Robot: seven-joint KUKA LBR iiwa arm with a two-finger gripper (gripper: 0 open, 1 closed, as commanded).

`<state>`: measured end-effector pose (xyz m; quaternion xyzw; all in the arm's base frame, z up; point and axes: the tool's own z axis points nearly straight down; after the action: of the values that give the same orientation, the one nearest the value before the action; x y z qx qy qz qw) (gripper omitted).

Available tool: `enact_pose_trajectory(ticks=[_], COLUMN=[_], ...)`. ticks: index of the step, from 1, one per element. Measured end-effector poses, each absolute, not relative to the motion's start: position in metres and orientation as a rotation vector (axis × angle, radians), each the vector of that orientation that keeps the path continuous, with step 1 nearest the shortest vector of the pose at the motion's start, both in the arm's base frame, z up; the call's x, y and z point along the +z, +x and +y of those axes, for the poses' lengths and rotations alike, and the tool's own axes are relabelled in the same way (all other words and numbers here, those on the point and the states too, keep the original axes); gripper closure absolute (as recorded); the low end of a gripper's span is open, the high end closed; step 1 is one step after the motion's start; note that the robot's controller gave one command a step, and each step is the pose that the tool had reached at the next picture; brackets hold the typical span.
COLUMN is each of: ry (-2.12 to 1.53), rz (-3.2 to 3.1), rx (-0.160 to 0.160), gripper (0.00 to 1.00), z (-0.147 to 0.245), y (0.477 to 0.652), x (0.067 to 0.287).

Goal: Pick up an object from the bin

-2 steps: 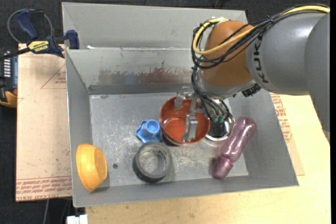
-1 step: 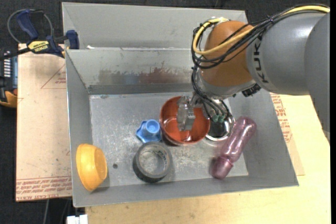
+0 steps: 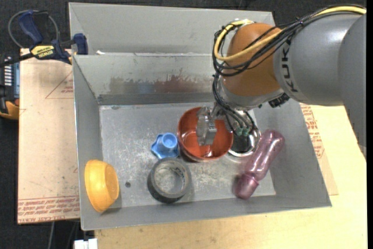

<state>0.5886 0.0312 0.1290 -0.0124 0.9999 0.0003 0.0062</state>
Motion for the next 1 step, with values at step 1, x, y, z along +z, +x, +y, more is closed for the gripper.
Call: enact_pose_trajectory(ticks=[1], ry=[0.039], rz=[3.123], rx=[0.001], gripper=[1.00], z=[0.0447], y=[0.5858], x=[0.0720])
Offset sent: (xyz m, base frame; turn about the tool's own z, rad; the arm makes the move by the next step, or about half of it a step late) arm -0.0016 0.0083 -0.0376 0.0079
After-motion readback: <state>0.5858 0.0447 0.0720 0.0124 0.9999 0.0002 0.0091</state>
